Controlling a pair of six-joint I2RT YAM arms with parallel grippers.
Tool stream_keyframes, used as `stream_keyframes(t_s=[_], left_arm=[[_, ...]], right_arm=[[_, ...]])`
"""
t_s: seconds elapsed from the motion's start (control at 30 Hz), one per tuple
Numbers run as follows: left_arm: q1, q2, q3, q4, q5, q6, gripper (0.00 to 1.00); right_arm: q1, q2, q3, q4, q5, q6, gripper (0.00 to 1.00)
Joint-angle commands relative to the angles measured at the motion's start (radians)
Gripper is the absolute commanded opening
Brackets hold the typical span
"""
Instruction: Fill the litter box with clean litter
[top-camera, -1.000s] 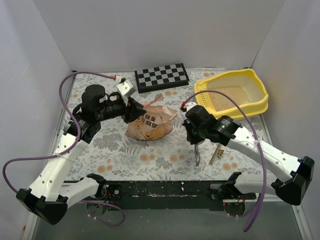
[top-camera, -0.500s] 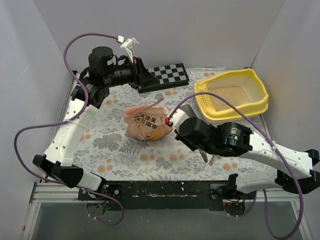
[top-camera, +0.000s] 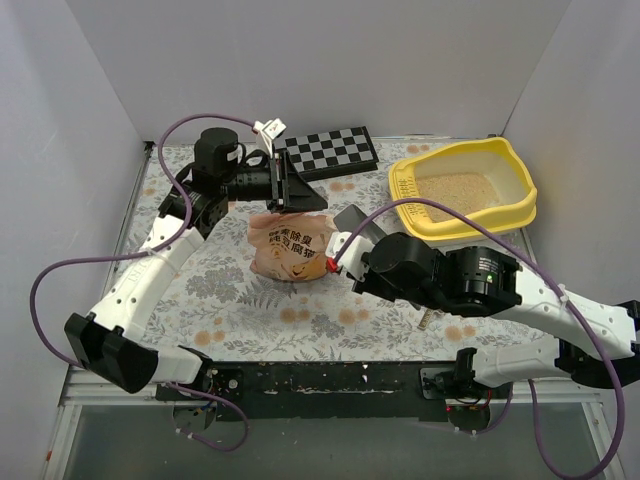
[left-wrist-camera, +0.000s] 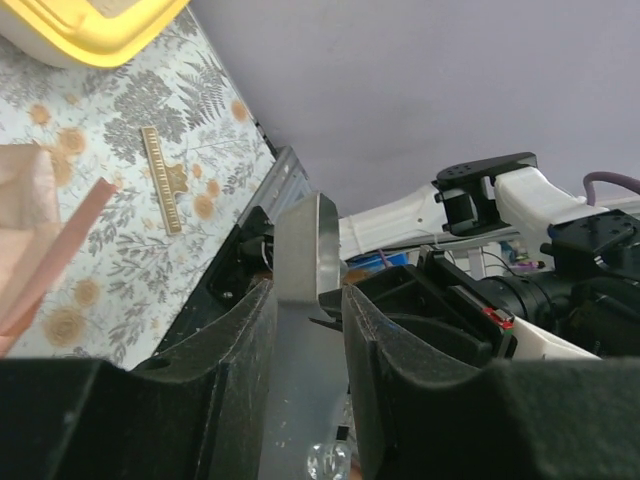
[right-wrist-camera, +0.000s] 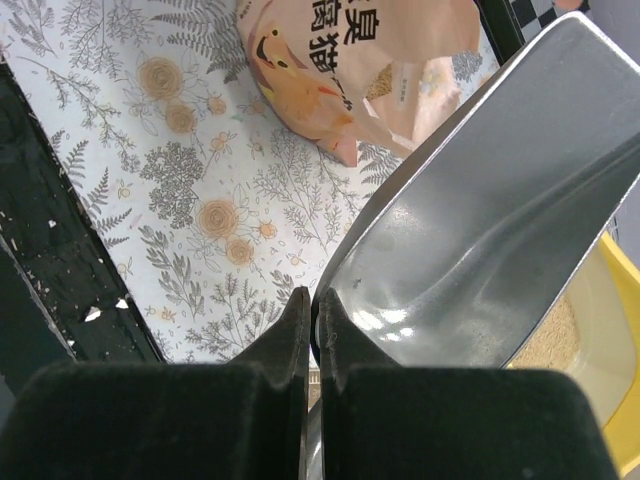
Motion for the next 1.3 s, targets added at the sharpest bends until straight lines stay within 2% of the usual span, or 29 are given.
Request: stream_keyframes(t_s=[0.0,0.3,0.7,0.77,0.9,1.03,1.1,1.17,1.27], left_arm=[[-0.004,-0.079,-0.052,0.131,0.085,-0.105,0.33],[-0.006,-0.119,-0.115,0.142,0.101,-0.115,0.40],[-0.008,-0.116,-0.135,0.113,0.104,-0.074,0.39],[-0.008,-0.107,-0.132,0.073,0.099,-0.040,0.36],[-0.008,-0.105,-0.131,0.023,0.082,0.015,0.24],[-0.011,-0.098,-0.134,-0.002,0.079,0.047,0.20],[-0.015,-0.095,-0.138,-0.007,0.078,0.068,0.13],[-0.018,-0.089,-0.140,-0.008,0.099,0.093,0.00],[-0.020,-0.088,-0.141,0.000,0.092,0.113,0.00]], right_arm=[[0.008,0.011,0.087,0.050,-0.041,-0.091,0.01],[0.008,0.079,0.170,0.023,-0.096,-0.123,0.01],[0.013,0.138,0.217,0.020,-0.139,-0.134,0.01],[0.016,0.145,0.224,0.018,-0.134,-0.136,0.01],[0.017,0.148,0.224,0.020,-0.125,-0.137,0.01],[0.019,0.154,0.217,0.015,-0.130,-0.137,0.01],[0.020,0.155,0.213,0.014,-0.121,-0.139,0.01],[0.022,0.155,0.213,0.015,-0.113,-0.137,0.01],[0.025,0.152,0.219,0.023,-0.087,-0.133,0.01]])
